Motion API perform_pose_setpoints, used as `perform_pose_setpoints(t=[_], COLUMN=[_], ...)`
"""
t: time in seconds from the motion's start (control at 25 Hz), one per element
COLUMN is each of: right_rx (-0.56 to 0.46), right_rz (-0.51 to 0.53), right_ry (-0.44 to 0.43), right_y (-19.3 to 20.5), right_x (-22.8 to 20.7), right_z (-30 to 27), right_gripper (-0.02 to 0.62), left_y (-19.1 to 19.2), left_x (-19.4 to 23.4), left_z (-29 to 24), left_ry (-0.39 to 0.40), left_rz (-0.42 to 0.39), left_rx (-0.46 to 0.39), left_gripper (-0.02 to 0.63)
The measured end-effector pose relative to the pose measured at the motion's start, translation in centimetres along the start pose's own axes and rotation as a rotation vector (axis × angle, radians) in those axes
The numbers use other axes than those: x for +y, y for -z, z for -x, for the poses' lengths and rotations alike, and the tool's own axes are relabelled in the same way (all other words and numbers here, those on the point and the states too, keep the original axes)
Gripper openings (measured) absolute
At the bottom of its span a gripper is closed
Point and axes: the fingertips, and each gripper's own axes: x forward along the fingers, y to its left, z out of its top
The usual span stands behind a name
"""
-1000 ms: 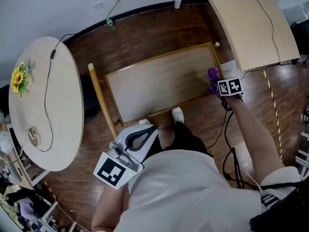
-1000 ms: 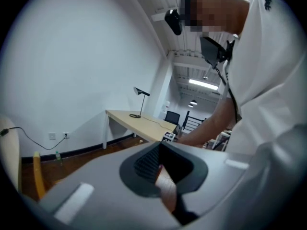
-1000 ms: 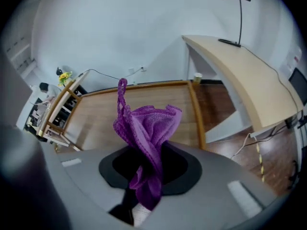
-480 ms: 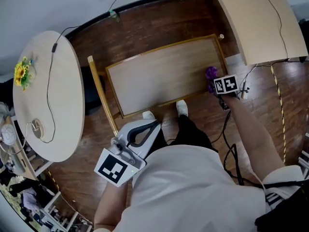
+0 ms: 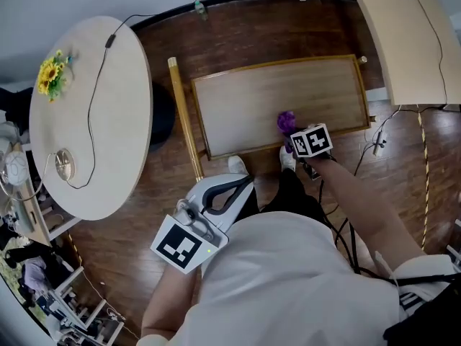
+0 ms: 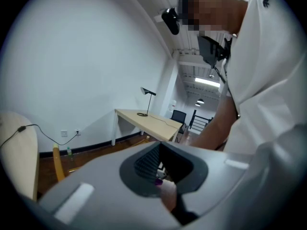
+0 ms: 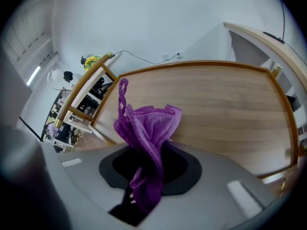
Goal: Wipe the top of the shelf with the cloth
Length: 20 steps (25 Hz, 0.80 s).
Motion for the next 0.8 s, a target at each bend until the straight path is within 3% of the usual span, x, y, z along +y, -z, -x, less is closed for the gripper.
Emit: perform_pose_setpoints(t=[0.24,0.48,0.68,0.8], right_rx=[0.028,0.031,0.024,-0.005], right_rz=[0.119,0.124,0.087,0.043], right_ry=[-0.095,-0.222,-0.339,-0.399], right_y=[-2.1,-3.3,-3.0,-2.8], right_x=[11.8,21.3,25.8,26.2], right_z=[-5.1,-8.4,-9.2,-8.2], right_gripper=[0.104,0.104,0.104,0.104], left_y=[1.5,2.9,3.5,3.5], left_x=[1.5,2.3,2.6,2.4], left_z=[4.3,7.5,8.6,8.6], left_ry=[-0.037,-0.052,-0.046,-0.015], left_rz=[0.019,0.028,0.039,0.031], left_rx=[-0.004,-0.007,-0.007,-0.013], left_gripper=[0.019,0.018,0.019,0.018])
